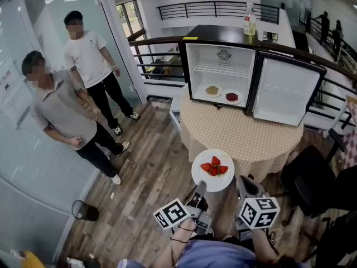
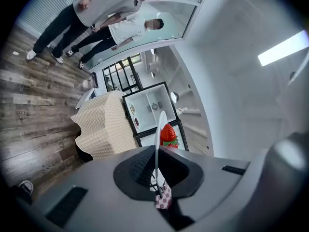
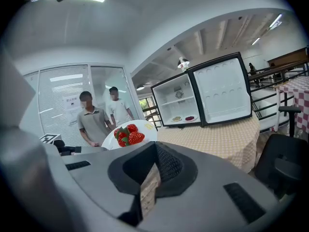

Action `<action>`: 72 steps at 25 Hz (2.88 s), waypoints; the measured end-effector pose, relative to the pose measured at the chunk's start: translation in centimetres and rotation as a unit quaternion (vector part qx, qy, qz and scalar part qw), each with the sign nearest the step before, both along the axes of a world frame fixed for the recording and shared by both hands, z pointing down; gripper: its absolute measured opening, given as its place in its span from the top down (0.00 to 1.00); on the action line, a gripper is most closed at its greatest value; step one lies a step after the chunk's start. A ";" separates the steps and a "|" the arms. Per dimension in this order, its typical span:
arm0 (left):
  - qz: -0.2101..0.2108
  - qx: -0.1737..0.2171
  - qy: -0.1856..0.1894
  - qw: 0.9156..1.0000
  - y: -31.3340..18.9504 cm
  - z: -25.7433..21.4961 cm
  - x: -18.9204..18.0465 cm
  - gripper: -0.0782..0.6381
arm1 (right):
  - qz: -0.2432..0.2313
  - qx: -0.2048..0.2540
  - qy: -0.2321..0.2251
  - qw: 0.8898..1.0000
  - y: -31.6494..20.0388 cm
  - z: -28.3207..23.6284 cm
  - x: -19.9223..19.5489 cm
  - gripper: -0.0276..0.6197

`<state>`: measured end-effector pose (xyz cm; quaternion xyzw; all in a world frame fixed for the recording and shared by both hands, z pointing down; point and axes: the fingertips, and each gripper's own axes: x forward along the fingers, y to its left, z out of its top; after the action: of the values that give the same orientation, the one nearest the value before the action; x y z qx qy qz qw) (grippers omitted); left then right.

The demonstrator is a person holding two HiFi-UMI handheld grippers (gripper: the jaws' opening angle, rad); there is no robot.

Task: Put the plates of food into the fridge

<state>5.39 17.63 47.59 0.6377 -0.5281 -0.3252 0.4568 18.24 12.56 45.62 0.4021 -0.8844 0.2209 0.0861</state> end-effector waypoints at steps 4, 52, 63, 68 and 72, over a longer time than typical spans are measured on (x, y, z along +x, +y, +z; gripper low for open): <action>0.015 -0.005 0.000 1.000 -0.7 0.8 -0.8 0.86 | 0.014 -0.003 0.001 1.000 -0.4 0.5 -0.6 0.93; 0.013 -0.037 -0.020 0.999 -31.2 1.6 -10.3 0.86 | 0.003 -0.050 -0.014 0.999 -31.5 3.6 -9.4 0.93; 0.058 -0.033 -0.011 0.998 -33.7 1.9 -11.2 0.86 | 0.048 -0.056 -0.012 0.997 -32.9 4.2 -9.9 0.93; 0.094 -0.017 -0.001 0.995 -36.9 0.6 -11.7 0.86 | 0.075 -0.051 -0.011 0.996 -35.3 3.5 -11.1 0.93; 0.127 0.000 0.007 0.992 -39.8 -0.9 -12.0 0.86 | 0.095 -0.048 -0.007 0.994 -37.7 3.3 -12.3 0.93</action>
<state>-6.59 -22.19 46.73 0.6975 -0.4394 -0.2688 0.4981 5.93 -25.11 48.88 0.4782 -0.8312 0.2728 0.0777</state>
